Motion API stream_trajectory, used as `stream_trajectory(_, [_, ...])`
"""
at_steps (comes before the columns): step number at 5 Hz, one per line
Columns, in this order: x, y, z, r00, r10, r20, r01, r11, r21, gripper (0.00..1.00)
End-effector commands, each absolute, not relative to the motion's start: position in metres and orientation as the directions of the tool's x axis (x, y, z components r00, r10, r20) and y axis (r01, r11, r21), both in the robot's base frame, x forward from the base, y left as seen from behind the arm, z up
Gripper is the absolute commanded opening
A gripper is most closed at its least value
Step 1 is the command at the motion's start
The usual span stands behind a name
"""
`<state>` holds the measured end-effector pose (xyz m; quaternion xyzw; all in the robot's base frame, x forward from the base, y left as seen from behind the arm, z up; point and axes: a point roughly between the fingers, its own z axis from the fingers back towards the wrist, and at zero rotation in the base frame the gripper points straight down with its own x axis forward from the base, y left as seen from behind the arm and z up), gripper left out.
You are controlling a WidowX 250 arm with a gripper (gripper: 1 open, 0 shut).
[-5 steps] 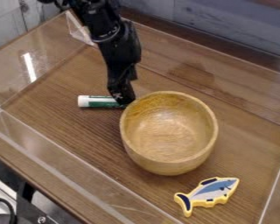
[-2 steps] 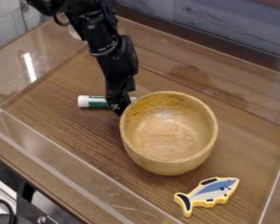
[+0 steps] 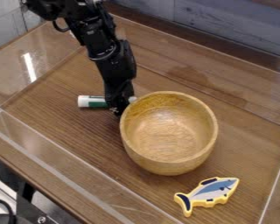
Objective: Remove the green marker from inside the brown bowl and put it on the table
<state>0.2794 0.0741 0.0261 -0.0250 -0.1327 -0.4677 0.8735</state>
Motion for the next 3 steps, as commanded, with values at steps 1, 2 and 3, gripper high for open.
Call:
stream_trajectory(1, [0.2842,0.0804,0.0352,0.535,-0.803,0.262,0.810,0.575,0.111,0.00])
stream_trajectory(2, [0.2842,0.0810,0.0379,0.541,-0.801,0.256,0.808,0.579,0.105,0.00])
stream_trajectory(3, [0.2844,0.0816,0.0411,0.547,-0.799,0.249,0.807,0.583,0.099,0.00])
